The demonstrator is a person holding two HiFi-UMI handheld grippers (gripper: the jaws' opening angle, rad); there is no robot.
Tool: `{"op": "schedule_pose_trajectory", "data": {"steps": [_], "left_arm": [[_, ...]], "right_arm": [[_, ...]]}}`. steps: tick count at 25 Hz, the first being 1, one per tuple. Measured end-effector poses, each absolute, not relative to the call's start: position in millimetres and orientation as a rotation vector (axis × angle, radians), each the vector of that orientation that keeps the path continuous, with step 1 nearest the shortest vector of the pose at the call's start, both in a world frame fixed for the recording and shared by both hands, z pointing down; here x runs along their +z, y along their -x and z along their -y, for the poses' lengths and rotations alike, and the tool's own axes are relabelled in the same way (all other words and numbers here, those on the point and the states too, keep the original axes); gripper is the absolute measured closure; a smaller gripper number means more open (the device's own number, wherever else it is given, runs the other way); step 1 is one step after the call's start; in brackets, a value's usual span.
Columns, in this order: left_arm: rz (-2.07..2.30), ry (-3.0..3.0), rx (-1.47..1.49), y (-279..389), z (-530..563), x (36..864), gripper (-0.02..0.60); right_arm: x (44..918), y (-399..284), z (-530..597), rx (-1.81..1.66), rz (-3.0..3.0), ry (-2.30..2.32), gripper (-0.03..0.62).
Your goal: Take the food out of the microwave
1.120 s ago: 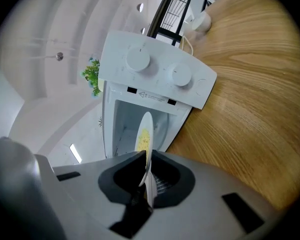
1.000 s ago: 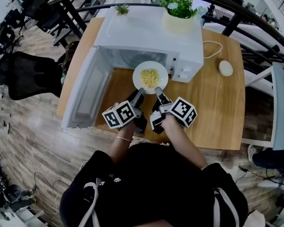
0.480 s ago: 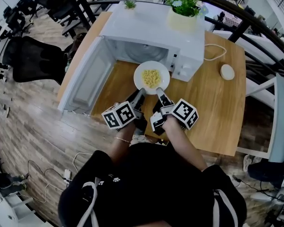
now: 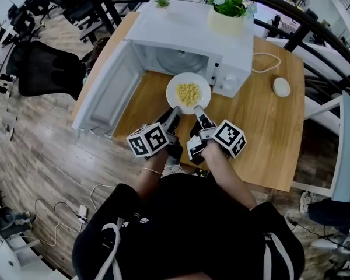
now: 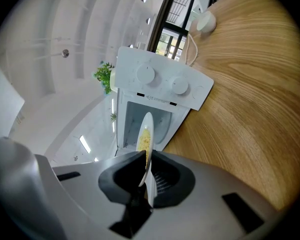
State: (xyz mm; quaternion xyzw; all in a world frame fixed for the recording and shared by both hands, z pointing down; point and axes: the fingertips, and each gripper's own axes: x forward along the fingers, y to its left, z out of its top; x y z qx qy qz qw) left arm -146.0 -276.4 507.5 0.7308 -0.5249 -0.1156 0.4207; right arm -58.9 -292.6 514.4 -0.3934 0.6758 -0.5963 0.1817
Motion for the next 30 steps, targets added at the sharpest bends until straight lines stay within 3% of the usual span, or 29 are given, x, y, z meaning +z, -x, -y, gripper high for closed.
{"op": "schedule_pose_trajectory", "data": {"steps": [30], "left_arm": [[1.323, -1.830, -0.290, 146.4, 274.7, 509.2, 0.505]], "right_arm": [[519.4, 61.7, 290.9, -1.691, -1.925, 1.096, 0.556]]}}
